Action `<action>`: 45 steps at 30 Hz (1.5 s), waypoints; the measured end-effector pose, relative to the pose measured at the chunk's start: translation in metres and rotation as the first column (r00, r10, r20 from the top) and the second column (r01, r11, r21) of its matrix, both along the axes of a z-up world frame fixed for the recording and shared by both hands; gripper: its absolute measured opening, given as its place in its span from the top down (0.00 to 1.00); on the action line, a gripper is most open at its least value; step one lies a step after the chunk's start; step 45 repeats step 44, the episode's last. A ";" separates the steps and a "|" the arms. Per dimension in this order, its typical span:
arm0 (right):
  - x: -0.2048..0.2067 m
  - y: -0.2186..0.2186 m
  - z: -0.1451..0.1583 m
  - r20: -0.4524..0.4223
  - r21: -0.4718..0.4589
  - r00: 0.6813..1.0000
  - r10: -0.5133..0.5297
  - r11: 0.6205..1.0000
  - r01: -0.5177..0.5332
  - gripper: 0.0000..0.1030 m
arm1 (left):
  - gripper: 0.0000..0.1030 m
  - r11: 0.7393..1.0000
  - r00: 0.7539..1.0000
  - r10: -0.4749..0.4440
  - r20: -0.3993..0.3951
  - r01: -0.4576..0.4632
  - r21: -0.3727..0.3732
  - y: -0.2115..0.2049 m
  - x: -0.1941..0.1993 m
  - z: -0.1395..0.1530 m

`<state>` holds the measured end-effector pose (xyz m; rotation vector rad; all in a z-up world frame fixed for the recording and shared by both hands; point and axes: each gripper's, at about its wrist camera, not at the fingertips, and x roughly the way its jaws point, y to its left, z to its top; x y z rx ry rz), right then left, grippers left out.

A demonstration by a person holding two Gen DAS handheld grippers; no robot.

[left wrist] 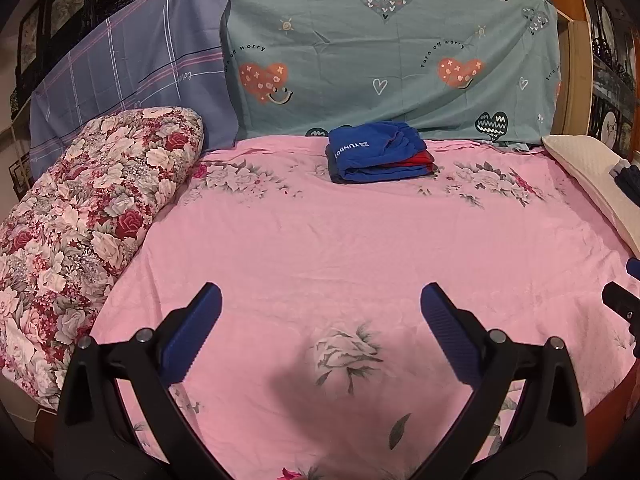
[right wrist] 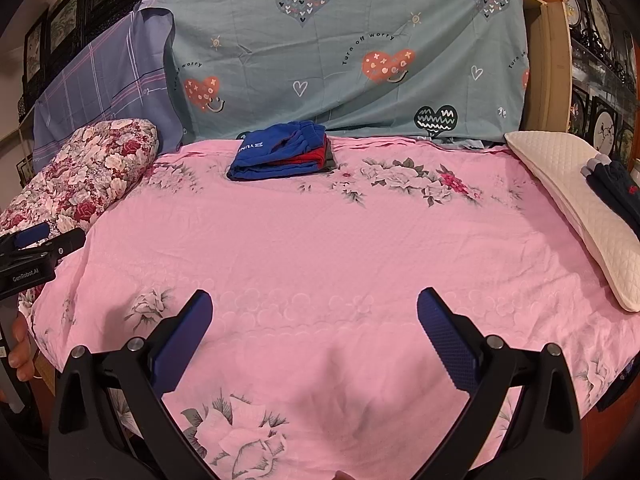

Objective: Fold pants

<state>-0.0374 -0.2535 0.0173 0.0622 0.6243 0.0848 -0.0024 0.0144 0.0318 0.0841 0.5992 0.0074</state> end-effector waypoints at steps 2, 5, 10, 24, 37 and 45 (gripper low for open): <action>0.000 0.000 0.000 -0.001 0.001 1.000 0.000 1.000 0.000 0.01 | 0.02 1.000 1.000 0.007 -0.001 -0.007 -0.001 0.001 0.000 -0.001; -0.001 0.000 0.000 -0.001 0.001 1.000 -0.001 1.000 0.001 0.01 | 0.02 1.000 1.000 0.012 0.000 -0.012 -0.006 0.003 0.001 -0.001; 0.000 -0.001 -0.001 -0.003 0.001 1.000 0.000 1.000 0.000 0.01 | 0.02 1.000 1.000 0.015 0.020 -0.015 0.017 -0.001 -0.001 0.000; -0.001 -0.002 -0.004 -0.006 0.002 1.000 0.000 1.000 0.000 0.01 | 0.02 1.000 1.000 0.026 -0.001 -0.026 -0.008 0.006 0.003 0.002; 0.001 -0.001 -0.005 -0.010 0.002 1.000 0.003 1.000 -0.003 0.01 | 0.02 0.999 1.000 0.019 0.008 -0.019 0.034 -0.001 0.002 0.003; 0.001 -0.001 -0.004 -0.008 0.003 1.000 -0.003 1.000 0.003 0.01 | 0.02 0.998 0.999 0.040 0.015 -0.040 0.046 -0.001 0.003 0.003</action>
